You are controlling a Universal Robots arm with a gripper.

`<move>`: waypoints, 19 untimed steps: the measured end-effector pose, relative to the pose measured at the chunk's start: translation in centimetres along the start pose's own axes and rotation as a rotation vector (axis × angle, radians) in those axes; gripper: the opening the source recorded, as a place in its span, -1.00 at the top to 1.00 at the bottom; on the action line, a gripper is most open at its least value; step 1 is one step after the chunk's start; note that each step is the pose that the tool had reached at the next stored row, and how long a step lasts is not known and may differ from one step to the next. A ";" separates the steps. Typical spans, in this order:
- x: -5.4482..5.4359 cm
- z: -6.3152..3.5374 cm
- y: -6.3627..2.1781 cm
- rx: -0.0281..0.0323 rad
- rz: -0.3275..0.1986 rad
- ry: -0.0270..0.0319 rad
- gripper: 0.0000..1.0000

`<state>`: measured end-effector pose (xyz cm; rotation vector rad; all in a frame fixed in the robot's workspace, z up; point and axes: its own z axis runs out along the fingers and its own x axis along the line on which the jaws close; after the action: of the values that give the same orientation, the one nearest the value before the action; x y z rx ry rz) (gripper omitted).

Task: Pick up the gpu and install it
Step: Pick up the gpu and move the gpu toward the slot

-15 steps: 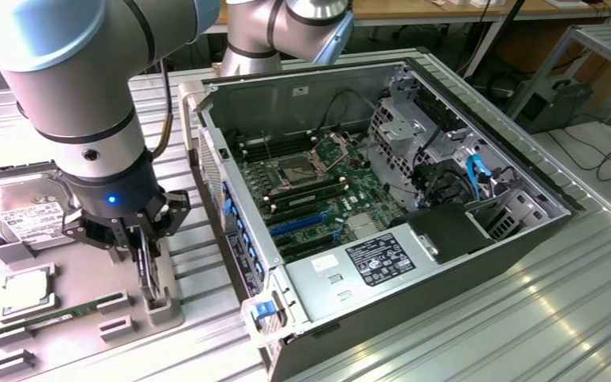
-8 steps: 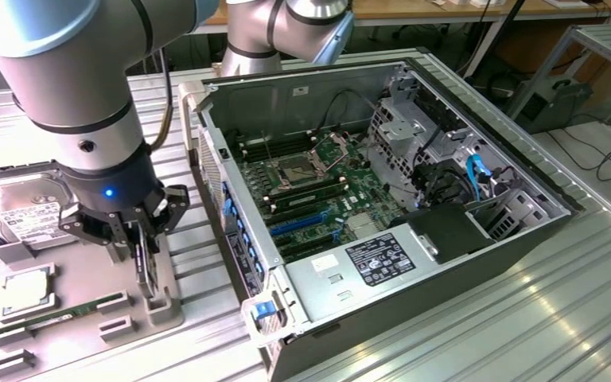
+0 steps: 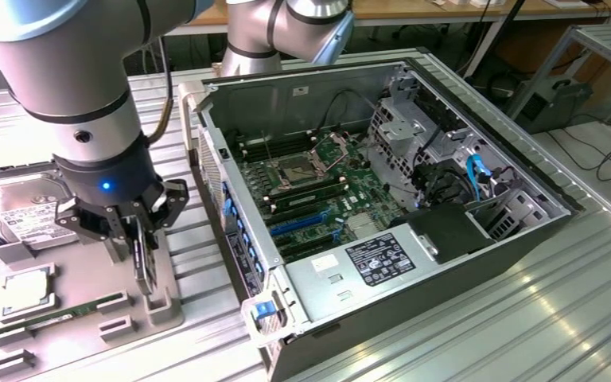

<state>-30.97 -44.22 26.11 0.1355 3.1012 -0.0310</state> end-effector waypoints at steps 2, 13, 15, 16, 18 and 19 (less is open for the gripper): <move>0.0 -0.23 0.00 0.0000 0.000 0.0001 0.43; 0.0 -1.18 -0.02 -0.0001 0.000 0.0000 0.43; -0.1 -2.43 -0.04 0.0000 0.000 0.0000 0.43; -0.1 -2.71 -0.05 0.0001 0.000 0.0000 0.43; -0.1 -3.41 -0.06 0.0013 0.000 -0.0001 0.43; -0.1 -3.65 -0.07 0.0024 0.000 -0.0001 0.43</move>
<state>-30.96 -44.22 29.76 0.1354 3.1012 -0.0347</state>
